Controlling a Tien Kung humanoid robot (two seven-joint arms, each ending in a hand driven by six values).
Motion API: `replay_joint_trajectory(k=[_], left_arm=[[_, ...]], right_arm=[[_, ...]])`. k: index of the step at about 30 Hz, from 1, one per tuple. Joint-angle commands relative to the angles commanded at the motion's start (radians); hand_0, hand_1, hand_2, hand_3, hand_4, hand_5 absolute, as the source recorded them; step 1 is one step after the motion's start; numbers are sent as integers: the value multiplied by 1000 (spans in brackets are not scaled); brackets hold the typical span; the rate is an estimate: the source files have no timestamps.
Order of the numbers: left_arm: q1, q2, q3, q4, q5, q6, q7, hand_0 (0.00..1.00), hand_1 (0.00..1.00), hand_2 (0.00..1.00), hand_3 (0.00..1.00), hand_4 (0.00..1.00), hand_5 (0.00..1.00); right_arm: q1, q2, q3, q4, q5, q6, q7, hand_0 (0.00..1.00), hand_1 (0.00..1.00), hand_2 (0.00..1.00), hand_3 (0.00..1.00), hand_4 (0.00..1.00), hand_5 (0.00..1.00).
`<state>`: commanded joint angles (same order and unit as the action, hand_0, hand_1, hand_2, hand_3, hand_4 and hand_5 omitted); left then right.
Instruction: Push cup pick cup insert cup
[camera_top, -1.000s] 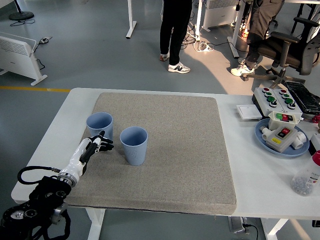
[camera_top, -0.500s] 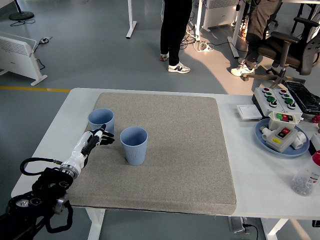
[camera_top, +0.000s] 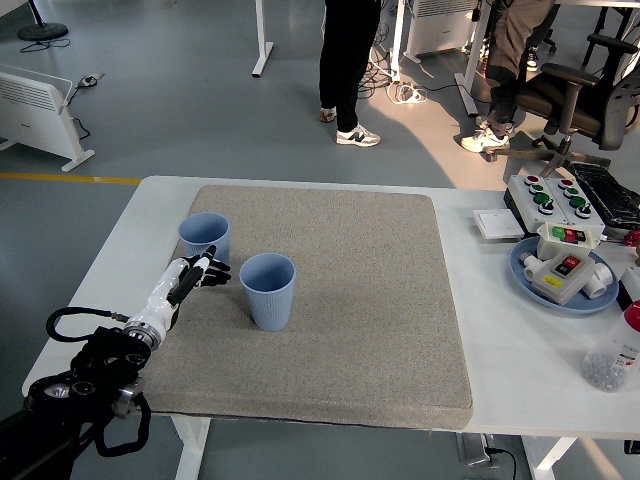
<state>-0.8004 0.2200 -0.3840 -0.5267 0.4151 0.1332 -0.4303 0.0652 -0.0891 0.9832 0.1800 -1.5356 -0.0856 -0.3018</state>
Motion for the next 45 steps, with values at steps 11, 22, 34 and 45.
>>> replay_joint_trajectory(k=[11, 22, 34, 45], left_arm=[[-3, 17, -27, -17, 31, -5, 5, 701, 588, 510, 475, 571, 998], [101, 75, -277, -194, 235, 6, 39, 581, 578, 507, 477, 575, 998], [217, 187, -562, -538, 445, 42, 121, 483, 623, 611, 579, 796, 998], [69, 236, -514, -685, 913, -249, 384, 842, 888, 950, 875, 937, 636]], right_arm=[[0, 0, -1, 0, -1, 0, 0, 528, 546, 505, 570, 144, 998], [1, -1, 5, 0, 4, -4, 2, 528, 546, 505, 570, 141, 998], [1, -3, 15, 0, 7, -10, 2, 528, 546, 505, 569, 137, 998], [-7, -3, -13, 0, 38, -6, -1, 528, 546, 505, 567, 129, 998]])
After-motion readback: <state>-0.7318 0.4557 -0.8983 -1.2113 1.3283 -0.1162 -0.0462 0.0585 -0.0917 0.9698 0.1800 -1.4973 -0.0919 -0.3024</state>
